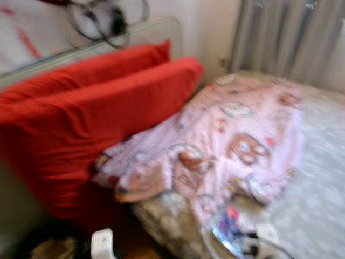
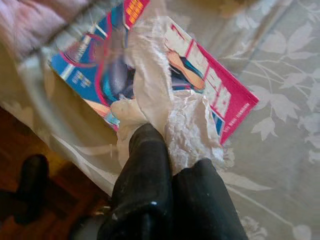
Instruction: Clean up the room
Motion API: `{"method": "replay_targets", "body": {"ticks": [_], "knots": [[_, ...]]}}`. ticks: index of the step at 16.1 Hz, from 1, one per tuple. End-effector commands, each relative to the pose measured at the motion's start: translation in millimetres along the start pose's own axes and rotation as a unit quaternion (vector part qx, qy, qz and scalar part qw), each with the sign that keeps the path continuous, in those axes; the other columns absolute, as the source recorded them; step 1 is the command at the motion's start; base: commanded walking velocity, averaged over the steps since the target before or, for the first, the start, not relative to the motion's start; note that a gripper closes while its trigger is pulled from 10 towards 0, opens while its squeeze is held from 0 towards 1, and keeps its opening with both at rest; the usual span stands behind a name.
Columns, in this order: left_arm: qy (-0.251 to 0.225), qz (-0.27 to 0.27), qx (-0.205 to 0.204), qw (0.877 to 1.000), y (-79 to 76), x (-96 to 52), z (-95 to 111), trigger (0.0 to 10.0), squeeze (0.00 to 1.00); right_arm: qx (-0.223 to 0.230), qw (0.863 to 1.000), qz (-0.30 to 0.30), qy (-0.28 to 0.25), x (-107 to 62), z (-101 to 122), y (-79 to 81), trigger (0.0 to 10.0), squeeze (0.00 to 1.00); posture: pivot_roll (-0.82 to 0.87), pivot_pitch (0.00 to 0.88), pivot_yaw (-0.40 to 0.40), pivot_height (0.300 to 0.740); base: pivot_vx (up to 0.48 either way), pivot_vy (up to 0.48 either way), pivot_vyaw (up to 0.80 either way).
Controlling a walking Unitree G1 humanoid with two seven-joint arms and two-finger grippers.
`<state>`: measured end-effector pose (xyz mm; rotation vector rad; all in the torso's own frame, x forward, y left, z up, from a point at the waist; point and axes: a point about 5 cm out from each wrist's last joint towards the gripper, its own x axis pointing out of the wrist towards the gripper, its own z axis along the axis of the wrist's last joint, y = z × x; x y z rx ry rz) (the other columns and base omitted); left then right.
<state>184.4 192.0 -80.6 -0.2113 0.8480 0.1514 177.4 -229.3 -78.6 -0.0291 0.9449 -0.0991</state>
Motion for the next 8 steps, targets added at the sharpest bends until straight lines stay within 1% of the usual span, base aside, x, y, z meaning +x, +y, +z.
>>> {"method": "replay_targets", "body": {"ticks": [1, 3, 6, 8], "knots": [[0.000, 0.010, 0.006, 1.000, 6.5, -0.8, 0.7, 10.0, 0.00, 0.005, 1.000, 0.007, 0.010, -0.1, -3.8, 3.2, 10.0, 0.00, 0.04, 0.000, 0.022, 0.740, 0.000, 0.000, 0.80], [-0.001, 0.007, 0.011, 1.000, 6.1, -0.6, 1.3, 10.0, 0.00, 0.003, 1.000, 0.007, 0.012, -0.6, -5.5, 1.5, 10.0, 0.00, 0.05, 0.000, 0.023, 0.740, 0.000, 0.000, 0.80], [0.001, 0.011, 0.007, 1.000, 7.1, -0.8, 0.5, 10.0, 0.00, 0.001, 1.000, 0.007, 0.015, -1.1, -7.5, 0.9, 10.0, 0.00, 0.05, 0.000, 0.026, 0.740, 0.000, 0.000, 0.80], [0.003, 0.008, 0.011, 1.000, 6.0, -0.8, -0.3, 10.0, 0.00, 0.001, 1.000, 0.002, 0.011, -0.4, 0.7, -7.1, 10.0, 0.00, 0.04, 0.000, 0.021, 0.740, 0.000, 0.000, 0.80]]}}
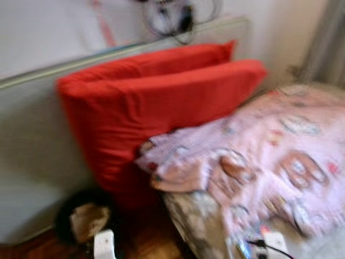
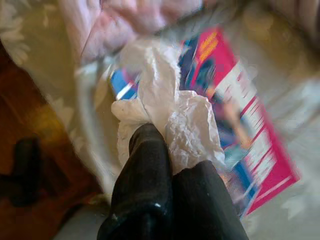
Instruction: Clean up the room
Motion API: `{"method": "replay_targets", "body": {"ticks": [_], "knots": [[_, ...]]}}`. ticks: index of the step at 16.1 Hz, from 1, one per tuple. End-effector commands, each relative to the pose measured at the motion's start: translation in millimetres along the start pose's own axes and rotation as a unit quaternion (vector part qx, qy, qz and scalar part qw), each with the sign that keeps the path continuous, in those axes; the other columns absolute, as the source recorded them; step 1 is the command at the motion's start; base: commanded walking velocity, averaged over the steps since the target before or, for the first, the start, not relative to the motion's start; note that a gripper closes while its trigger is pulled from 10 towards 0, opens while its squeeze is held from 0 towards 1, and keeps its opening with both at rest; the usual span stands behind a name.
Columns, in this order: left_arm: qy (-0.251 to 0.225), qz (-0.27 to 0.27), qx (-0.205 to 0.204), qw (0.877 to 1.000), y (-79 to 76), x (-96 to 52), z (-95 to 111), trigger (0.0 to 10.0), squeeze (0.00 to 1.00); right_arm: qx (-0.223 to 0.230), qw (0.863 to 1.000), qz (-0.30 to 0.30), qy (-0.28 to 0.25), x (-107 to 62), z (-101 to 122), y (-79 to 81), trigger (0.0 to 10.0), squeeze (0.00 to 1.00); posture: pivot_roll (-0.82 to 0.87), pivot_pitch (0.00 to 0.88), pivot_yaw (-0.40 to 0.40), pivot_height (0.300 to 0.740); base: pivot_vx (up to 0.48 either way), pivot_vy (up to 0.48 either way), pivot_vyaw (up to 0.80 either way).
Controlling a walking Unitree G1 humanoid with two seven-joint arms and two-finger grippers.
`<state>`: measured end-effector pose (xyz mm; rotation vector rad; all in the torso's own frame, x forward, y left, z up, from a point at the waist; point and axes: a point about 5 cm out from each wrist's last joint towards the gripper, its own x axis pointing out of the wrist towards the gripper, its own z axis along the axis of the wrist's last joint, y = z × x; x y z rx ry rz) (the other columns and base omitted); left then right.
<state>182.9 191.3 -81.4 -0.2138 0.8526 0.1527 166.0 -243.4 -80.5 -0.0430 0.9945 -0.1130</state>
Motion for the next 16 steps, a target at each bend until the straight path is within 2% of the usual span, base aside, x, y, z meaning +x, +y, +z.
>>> {"method": "replay_targets", "body": {"ticks": [1, 2, 7, 16], "knots": [[0.001, 0.008, 0.011, 1.000, 5.9, -0.6, 0.9, 10.0, 0.00, 0.004, 1.000, 0.009, -0.016, 2.8, 14.1, 5.9, 10.0, 0.00, 0.05, 0.000, 0.017, 0.740, 0.000, 0.000, 0.80], [0.002, 0.009, 0.010, 1.000, 6.0, -0.7, 0.3, 10.0, 0.00, 0.004, 1.000, 0.009, -0.016, 3.2, 16.0, 6.4, 10.0, 0.00, 0.05, 0.000, 0.016, 0.740, 0.000, 0.000, 0.66], [0.008, 0.011, 0.008, 1.000, 7.9, -2.0, -4.3, 10.0, 0.00, 0.013, 1.000, 0.015, -0.020, 5.1, 22.2, 14.5, 10.0, 0.00, 0.05, 0.000, 0.016, 0.740, 0.000, 0.000, 0.00], [0.014, 0.011, 0.012, 1.000, 8.1, -3.0, -8.0, 10.0, 0.00, 0.018, 1.000, 0.018, -0.014, 4.3, 17.2, 12.9, 10.0, 0.00, 0.05, 0.000, 0.016, 0.740, 0.000, 0.000, 0.00]]}}
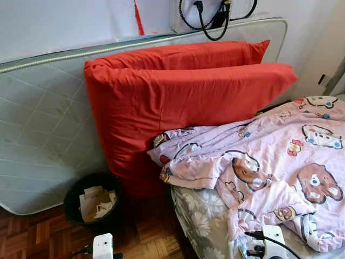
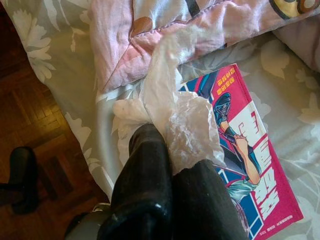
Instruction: Clean up the room
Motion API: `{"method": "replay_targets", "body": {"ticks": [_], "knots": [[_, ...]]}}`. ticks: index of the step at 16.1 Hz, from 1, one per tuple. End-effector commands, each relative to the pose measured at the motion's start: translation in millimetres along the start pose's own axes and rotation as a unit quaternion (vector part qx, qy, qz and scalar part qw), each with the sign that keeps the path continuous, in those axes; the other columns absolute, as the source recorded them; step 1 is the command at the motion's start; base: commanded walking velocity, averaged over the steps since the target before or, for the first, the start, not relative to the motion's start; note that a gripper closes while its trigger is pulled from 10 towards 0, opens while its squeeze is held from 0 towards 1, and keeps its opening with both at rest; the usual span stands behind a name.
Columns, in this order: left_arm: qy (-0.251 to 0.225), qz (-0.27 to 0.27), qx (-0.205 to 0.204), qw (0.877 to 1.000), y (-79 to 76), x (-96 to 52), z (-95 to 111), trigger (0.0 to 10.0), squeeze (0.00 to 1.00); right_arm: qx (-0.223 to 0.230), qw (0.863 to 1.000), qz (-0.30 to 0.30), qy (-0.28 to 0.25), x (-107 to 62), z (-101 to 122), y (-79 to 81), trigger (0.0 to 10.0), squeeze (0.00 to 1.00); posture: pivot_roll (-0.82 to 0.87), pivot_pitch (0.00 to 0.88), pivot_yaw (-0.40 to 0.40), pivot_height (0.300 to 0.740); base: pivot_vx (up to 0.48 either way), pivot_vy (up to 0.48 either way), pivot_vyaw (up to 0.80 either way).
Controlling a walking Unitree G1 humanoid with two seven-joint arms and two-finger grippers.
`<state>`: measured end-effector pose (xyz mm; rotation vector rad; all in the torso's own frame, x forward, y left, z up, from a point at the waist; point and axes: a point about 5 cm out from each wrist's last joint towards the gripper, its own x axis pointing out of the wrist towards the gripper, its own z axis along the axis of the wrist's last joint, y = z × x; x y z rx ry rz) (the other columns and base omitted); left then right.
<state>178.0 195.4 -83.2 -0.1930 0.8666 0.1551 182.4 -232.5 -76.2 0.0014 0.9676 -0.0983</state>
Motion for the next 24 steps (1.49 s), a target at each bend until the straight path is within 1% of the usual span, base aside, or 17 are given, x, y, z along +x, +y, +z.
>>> {"method": "replay_targets", "body": {"ticks": [1, 2, 24], "knots": [[0.009, 0.005, 0.003, 1.000, 2.9, -1.4, -4.9, 10.0, 0.00, 0.002, 1.000, 0.002, -0.001, 0.3, 1.1, 1.3, 10.0, 0.00, 0.05, 0.000, 0.015, 0.740, 0.000, 0.000, 0.00], [0.010, 0.005, 0.002, 1.000, 3.0, -1.6, -5.7, 10.0, 0.00, 0.001, 1.000, 0.003, 0.000, 0.3, 0.8, 1.2, 10.0, 0.00, 0.05, 0.000, 0.016, 0.740, 0.000, 0.000, 0.00], [0.012, 0.012, 0.011, 1.000, 9.2, -3.0, -7.3, 10.0, 0.00, 0.006, 1.000, 0.004, 0.005, -0.1, -3.0, 2.3, 10.0, 0.00, 0.05, 0.000, 0.036, 0.740, 0.000, 0.315, 0.00]]}}
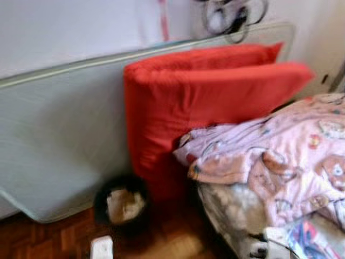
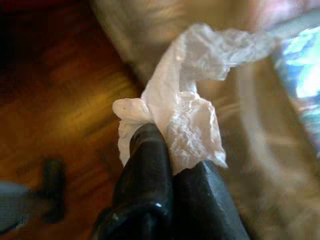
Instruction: Clean up the room
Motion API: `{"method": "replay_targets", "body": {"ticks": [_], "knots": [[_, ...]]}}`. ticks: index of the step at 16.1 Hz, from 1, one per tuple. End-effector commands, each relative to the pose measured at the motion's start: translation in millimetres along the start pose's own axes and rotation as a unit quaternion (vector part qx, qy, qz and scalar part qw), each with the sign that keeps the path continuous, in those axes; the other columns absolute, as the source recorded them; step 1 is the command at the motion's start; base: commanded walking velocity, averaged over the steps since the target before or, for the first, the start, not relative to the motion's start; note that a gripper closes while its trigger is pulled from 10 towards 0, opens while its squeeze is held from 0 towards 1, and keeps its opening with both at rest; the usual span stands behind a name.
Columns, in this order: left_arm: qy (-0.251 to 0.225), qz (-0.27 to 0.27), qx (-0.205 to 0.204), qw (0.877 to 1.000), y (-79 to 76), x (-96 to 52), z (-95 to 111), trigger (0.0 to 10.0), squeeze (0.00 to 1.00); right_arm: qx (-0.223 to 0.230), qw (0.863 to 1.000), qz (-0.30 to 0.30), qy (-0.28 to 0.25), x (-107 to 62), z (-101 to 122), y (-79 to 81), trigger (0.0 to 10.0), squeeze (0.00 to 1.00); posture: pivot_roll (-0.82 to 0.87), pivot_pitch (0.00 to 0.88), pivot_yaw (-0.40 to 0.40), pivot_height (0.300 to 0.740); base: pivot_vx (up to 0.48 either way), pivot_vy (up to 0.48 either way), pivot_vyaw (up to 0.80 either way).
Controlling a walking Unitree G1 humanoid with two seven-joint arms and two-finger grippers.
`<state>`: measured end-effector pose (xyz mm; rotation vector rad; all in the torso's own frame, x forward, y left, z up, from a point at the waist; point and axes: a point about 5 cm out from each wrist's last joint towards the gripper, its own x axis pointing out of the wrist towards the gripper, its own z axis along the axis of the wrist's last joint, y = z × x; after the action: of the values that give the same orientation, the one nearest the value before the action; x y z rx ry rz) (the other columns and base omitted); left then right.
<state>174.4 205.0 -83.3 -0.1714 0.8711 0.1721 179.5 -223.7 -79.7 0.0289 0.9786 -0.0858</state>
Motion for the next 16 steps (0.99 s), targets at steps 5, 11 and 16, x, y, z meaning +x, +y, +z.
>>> {"method": "replay_targets", "body": {"ticks": [5, 11, 16], "knots": [[0.008, 0.003, 0.004, 1.000, -0.3, -0.8, -4.3, 10.0, 0.00, 0.001, 1.000, -0.008, -0.002, -0.7, 2.3, -6.2, 10.0, 0.00, 0.06, 0.000, 0.034, 0.740, 0.000, 0.313, 0.00], [0.003, 0.004, 0.002, 1.000, 0.4, -0.5, -2.3, 10.0, 0.00, 0.001, 1.000, -0.006, -0.002, -0.6, 2.5, -6.0, 10.0, 0.00, 0.06, 0.000, 0.033, 0.740, 0.000, 0.312, 0.00], [0.001, 0.004, 0.000, 1.000, -0.1, -0.2, -1.0, 10.0, 0.00, -0.001, 1.000, -0.006, -0.001, -0.6, 2.5, -6.3, 10.0, 0.00, 0.06, 0.000, 0.031, 0.740, 0.000, 0.310, 0.00]]}}
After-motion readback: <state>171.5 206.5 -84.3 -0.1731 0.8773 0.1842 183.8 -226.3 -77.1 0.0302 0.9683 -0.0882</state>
